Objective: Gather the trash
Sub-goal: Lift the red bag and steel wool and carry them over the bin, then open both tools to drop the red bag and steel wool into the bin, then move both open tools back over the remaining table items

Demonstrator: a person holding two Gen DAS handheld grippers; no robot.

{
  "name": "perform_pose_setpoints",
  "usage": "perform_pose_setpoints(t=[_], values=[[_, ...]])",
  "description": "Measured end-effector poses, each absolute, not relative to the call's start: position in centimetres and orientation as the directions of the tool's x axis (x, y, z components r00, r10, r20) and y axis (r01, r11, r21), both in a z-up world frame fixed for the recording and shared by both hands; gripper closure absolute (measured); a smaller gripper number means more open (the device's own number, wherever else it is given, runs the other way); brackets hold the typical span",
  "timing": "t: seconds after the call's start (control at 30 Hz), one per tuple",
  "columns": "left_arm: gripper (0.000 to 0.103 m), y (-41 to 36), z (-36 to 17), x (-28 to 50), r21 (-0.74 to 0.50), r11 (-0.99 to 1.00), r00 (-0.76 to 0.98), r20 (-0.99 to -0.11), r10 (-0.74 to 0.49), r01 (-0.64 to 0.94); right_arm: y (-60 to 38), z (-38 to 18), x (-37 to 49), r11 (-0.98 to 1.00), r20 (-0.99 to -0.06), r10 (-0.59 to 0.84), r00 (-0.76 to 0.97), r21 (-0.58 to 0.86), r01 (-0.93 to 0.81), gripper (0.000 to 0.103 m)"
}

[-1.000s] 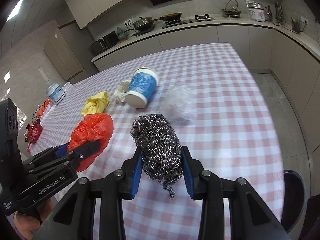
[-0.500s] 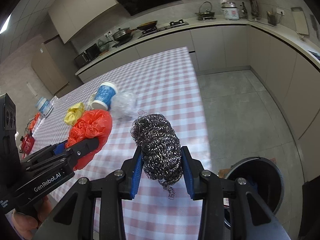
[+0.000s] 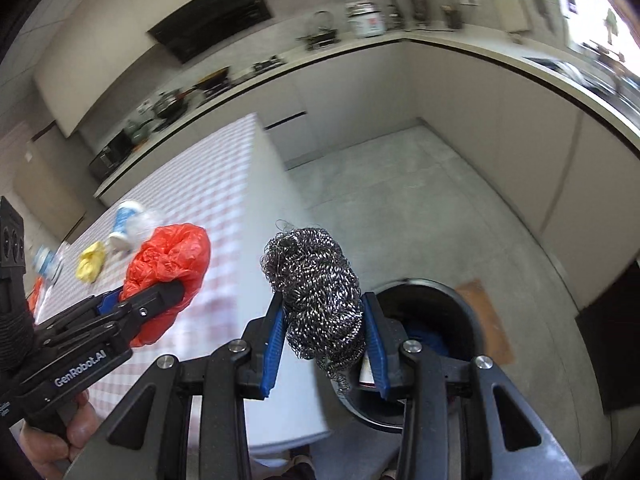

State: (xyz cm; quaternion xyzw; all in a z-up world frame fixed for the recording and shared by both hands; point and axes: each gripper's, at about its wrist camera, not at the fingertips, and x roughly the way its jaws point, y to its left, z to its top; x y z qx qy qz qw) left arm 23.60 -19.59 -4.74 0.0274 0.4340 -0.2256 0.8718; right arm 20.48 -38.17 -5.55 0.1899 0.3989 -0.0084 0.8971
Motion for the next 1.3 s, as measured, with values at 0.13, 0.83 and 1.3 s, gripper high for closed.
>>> perform_pose_setpoints(t=[0.13, 0.83, 1.3], values=[[0.061, -23.1, -5.4, 22.9, -0.145, 0.870, 0.489, -0.778, -0.394, 0.470, -41.9, -7.1, 18.7, 0.911, -0.740, 0.087, 0.667, 0.330, 0.247, 0.064], [0.054, -31.9, -14.8, 25.2, -0.108, 0.905, 0.367, -0.890, -0.272, 0.411, -47.7, -18.8, 22.2, 0.914, -0.851, 0.155, 0.501, 0.316, 0.255, 0.055], [0.034, -31.8, -12.3, 25.5, -0.086, 0.916, 0.399, -0.881, -0.254, 0.393, -48.7, -16.8, 22.2, 0.911, -0.833, 0.122, 0.539, 0.310, 0.273, 0.036]])
